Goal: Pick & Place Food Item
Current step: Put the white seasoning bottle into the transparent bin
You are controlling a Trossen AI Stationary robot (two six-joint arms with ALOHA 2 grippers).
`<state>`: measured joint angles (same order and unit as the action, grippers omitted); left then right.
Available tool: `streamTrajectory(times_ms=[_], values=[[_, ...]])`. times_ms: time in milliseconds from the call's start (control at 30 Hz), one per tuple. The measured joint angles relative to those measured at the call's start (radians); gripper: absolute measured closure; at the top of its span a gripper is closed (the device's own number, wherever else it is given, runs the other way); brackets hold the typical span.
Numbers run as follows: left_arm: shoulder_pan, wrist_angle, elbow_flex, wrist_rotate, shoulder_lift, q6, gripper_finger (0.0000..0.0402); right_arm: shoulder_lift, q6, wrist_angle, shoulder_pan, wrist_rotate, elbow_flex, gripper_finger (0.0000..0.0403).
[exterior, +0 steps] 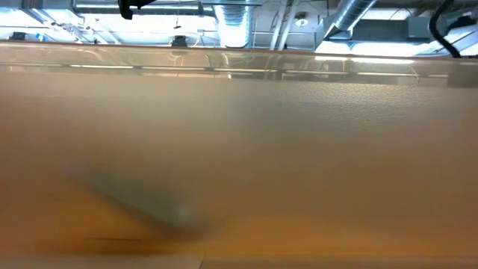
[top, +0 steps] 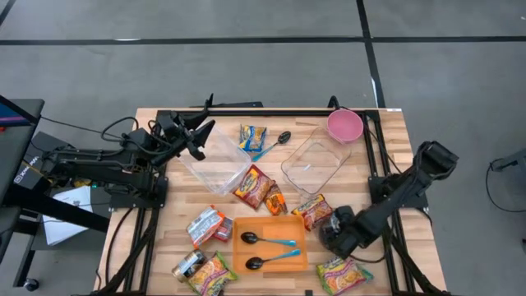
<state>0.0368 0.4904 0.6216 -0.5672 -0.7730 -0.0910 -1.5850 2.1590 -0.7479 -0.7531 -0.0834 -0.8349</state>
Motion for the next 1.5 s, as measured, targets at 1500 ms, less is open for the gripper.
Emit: streamTrajectory(times_ms=[1500], values=[[0.049, 0.009, 0.0, 0.19, -0.032, -0.07, 0.0206, 0.397, -0.241, -0.225, -0.102, -0.25, -0.189, 0.022]])
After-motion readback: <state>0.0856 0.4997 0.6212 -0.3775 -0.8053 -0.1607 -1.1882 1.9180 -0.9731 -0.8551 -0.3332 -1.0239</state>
